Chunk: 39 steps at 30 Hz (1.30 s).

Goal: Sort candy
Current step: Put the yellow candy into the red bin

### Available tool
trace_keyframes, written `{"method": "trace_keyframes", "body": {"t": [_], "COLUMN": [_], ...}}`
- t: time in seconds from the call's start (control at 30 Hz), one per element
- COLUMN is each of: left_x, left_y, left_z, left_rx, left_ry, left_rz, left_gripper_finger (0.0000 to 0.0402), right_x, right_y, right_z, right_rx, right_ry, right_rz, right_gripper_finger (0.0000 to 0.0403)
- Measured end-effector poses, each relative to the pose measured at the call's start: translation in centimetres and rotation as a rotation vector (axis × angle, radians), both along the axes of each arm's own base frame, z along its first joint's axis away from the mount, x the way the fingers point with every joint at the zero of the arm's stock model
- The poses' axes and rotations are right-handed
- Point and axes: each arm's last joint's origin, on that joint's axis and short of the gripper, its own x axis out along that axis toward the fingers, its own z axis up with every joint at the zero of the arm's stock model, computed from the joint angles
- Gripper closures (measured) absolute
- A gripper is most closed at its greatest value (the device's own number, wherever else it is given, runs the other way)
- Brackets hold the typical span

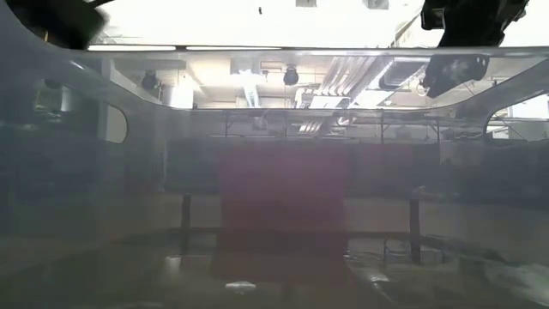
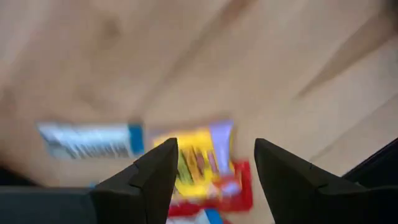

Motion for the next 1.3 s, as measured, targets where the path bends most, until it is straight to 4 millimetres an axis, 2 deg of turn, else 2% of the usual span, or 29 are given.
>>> {"method": "trace_keyframes", "body": {"t": [0.17, 0.57, 0.7, 0.83, 0.9, 1.03, 1.17, 1.3], "left_x": [-0.5, -0.4, 0.0, 0.1, 0.1, -0.4, -1.2, -2.0], "left_y": [-2.7, -4.2, -4.7, -4.9, -4.8, -4.1, -2.3, 1.4], "left_z": [-2.6, -6.0, -6.8, -7.0, -6.5, -3.9, 0.9, 5.7], "left_rx": [-0.021, 0.057, 0.041, 0.037, 0.036, 0.003, -0.021, 0.041], "left_ry": [0.079, 0.159, 0.14, 0.12, 0.099, 0.019, -0.182, -0.447], "left_rz": [0.031, 0.06, 0.039, 0.013, -0.018, -0.113, -0.198, -0.189], "left_gripper_finger": [0.0203, 0.0214, 0.026, 0.0348, 0.0386, 0.0395, 0.0399, 0.0401], "right_x": [0.0, 0.0, 0.1, 0.1, 0.1, 0.1, 0.1, 0.2], "right_y": [0.0, 0.0, 0.0, 0.0, 0.0, 0.0, 0.0, 0.0], "right_z": [0.0, 0.0, 0.0, 0.0, 0.0, 0.0, 0.0, 0.1], "right_rx": [-0.012, -0.014, -0.014, -0.014, -0.014, -0.014, -0.024, -0.029], "right_ry": [0.003, 0.0, -0.002, -0.002, -0.002, -0.002, -0.001, -0.016], "right_rz": [0.01, 0.008, 0.008, 0.008, 0.008, 0.008, 0.02, 0.027], "right_gripper_finger": [0.0116, 0.0116, 0.0116, 0.0116, 0.0116, 0.0116, 0.0116, 0.0116]}}
